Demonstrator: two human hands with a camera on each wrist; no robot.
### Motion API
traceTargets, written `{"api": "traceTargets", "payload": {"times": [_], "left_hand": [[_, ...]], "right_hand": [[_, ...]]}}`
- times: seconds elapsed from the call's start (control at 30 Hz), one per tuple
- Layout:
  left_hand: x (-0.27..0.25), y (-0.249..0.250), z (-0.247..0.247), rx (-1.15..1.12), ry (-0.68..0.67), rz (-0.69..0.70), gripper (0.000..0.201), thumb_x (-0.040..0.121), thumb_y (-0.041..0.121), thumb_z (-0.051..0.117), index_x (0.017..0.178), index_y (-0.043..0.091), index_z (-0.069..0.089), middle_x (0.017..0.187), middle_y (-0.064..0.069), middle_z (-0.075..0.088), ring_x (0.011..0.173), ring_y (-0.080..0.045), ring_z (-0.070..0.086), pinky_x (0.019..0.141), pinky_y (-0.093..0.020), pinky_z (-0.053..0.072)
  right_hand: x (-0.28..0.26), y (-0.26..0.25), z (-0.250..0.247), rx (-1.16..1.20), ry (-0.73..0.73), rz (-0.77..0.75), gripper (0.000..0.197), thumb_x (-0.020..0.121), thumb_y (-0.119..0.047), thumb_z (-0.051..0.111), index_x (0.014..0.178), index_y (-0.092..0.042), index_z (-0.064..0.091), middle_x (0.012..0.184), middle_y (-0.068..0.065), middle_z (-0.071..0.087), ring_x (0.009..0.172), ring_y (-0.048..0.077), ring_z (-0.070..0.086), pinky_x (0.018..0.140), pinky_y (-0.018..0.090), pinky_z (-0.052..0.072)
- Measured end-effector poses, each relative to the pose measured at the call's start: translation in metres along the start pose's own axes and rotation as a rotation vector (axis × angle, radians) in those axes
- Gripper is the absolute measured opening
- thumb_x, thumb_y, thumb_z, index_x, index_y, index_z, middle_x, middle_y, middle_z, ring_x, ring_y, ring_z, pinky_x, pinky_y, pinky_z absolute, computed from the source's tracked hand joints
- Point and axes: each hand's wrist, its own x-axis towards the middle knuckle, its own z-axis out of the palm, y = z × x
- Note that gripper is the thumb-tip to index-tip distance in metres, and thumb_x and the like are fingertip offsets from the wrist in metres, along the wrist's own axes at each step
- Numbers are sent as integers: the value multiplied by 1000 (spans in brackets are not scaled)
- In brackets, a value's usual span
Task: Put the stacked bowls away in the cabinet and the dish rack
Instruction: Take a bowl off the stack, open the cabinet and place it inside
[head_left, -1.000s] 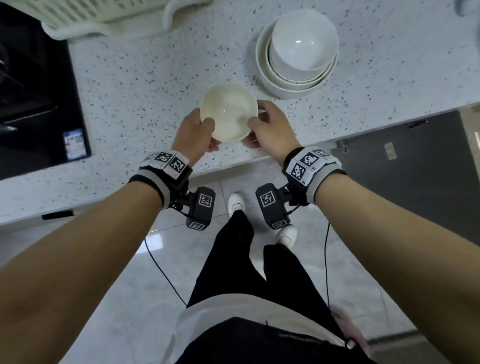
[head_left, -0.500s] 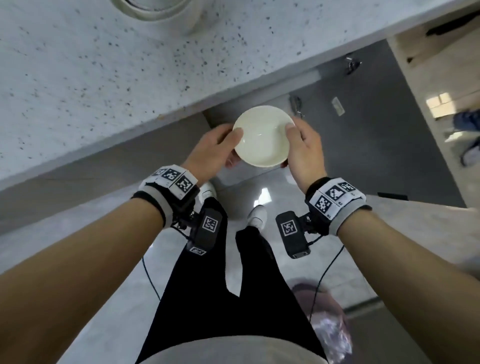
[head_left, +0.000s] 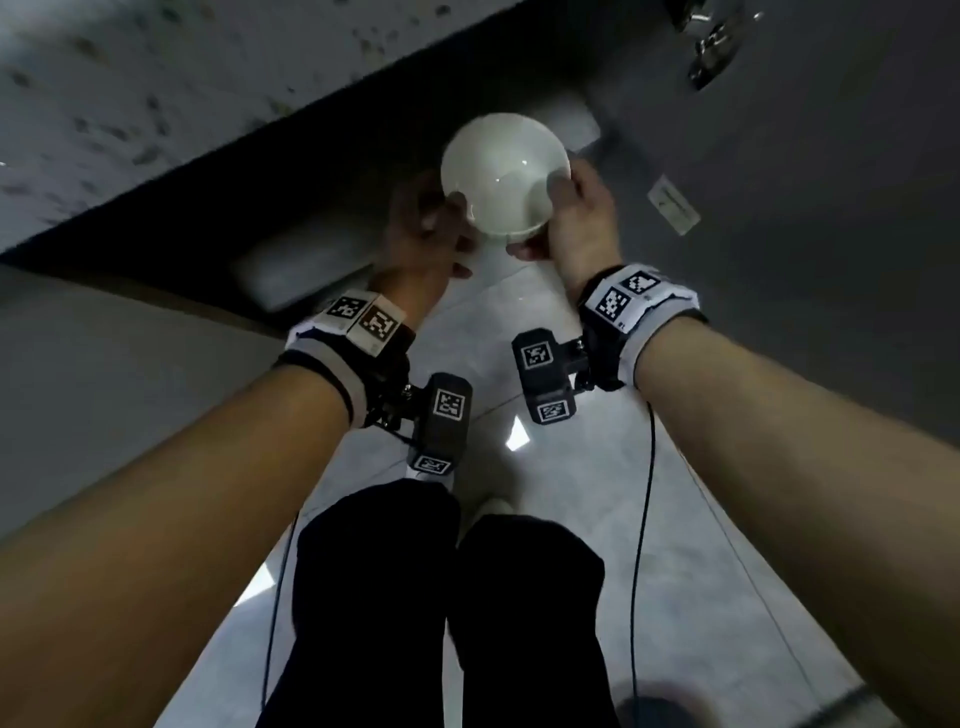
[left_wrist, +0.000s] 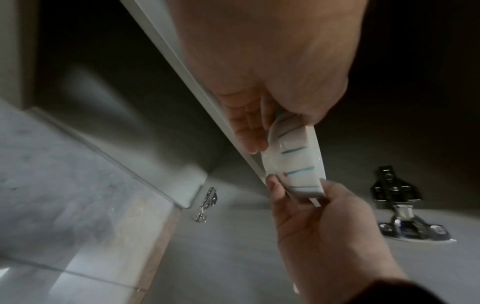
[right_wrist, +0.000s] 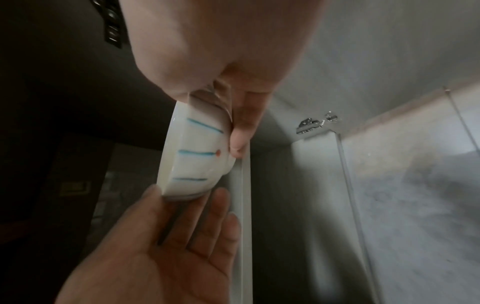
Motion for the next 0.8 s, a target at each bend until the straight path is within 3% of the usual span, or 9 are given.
{"api": "traceTargets", "payload": {"times": [0.1, 0.23, 0.37, 0.47, 0.53, 0.57, 0.67, 0.73, 0.8], "left_hand": [[37, -11, 8, 21, 0, 29, 47, 99, 32, 52, 143, 19, 39, 102, 7, 66, 84, -11, 68, 60, -22, 56], [70, -14, 13, -7, -32, 69, 45, 99, 28, 53, 142, 16, 45, 111, -1, 66, 87, -11, 71, 68, -28, 58], [89, -12, 14, 22, -40, 59, 59, 87, 45, 58, 140, 24, 47, 133, -4, 61, 114, -24, 64, 92, -47, 56], [102, -14, 14, 34, 10, 75, 67, 82, 51, 58, 141, 22, 45, 136, -7, 59, 118, -25, 62, 97, -49, 53], [101, -13, 11, 69, 50, 75, 70, 79, 55, 55, 140, 21, 46, 134, -7, 62, 118, -26, 62, 100, -49, 50], [93, -9, 9, 91, 43, 73, 65, 84, 50, 54, 140, 19, 47, 132, -9, 63, 118, -28, 62, 101, -49, 49], [68, -5, 2, 126, 17, 52, 51, 92, 25, 50, 140, 11, 47, 129, -15, 63, 117, -33, 62, 100, -48, 50], [44, -2, -2, 152, 1, 31, 52, 89, 26, 50, 139, 13, 47, 127, -13, 63, 114, -35, 63, 97, -48, 52], [17, 4, -4, 249, -45, 27, 48, 91, 24, 49, 137, 10, 49, 129, -14, 61, 112, -35, 63, 97, -47, 51]], "right_hand": [[44, 10, 7, -19, -31, -26, 34, 99, -18, 38, 130, -15, 51, 117, 16, 58, 94, 45, 66, 65, 51, 61], [77, 14, 13, -20, -27, -59, 32, 101, -24, 37, 127, -13, 52, 110, 19, 61, 76, 33, 66, 58, 40, 59], [94, 11, 15, -53, -59, -75, 27, 104, -29, 36, 118, -12, 52, 91, 13, 61, 61, 27, 60, 54, 36, 57], [101, 6, 20, -68, -68, -81, 28, 104, -29, 38, 118, -9, 50, 100, 22, 64, 59, 30, 63, 59, 42, 61], [101, 3, 24, -81, -76, -82, 18, 103, -25, 39, 114, -13, 47, 106, 27, 64, 63, 34, 63, 63, 50, 61], [97, 2, 25, -66, -80, -67, 15, 102, -21, 39, 114, -16, 46, 103, 25, 64, 66, 34, 61, 64, 50, 60], [77, 4, 20, 47, -38, 5, 25, 100, -12, 37, 122, -22, 42, 81, 11, 57, 65, 27, 54, 55, 32, 48], [55, 6, 13, 32, 3, 49, 31, 100, -14, 37, 130, -20, 41, 85, 7, 57, 65, 22, 52, 54, 27, 44], [27, 7, 6, -40, 23, 49, 28, 101, -14, 37, 128, -18, 45, 93, 7, 56, 64, 19, 52, 52, 24, 45]]}}
